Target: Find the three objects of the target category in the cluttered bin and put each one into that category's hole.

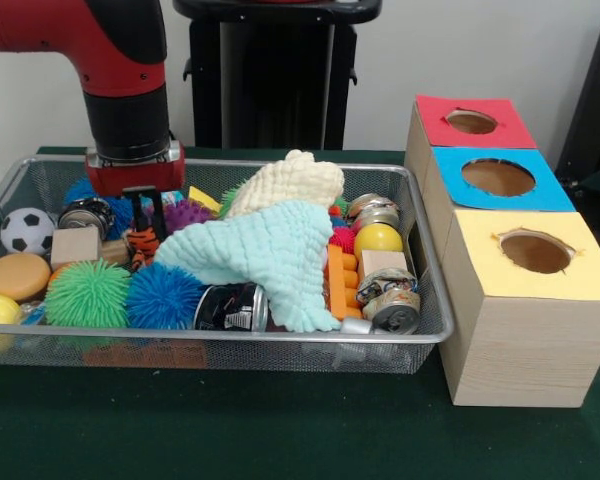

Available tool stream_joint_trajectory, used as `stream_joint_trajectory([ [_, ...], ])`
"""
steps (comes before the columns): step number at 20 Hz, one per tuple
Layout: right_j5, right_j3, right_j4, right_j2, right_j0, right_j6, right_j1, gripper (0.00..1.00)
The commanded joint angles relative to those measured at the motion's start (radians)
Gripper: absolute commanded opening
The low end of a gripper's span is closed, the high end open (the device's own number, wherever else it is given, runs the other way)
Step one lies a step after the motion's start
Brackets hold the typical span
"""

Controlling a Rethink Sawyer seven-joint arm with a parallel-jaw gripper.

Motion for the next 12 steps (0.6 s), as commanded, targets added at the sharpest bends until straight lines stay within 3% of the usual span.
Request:
stream_joint_trajectory([
  [1,-0.019,0.066,0.065,-0.024,0.019,0.145,0.01,0.0],
  [6,-0.004,0.069,0.097,-0.023,0.017,0.125,0.005,0.0],
  [12,0.074,0.11,0.161,-0.029,0.039,0.113,-0.111,0.0],
])
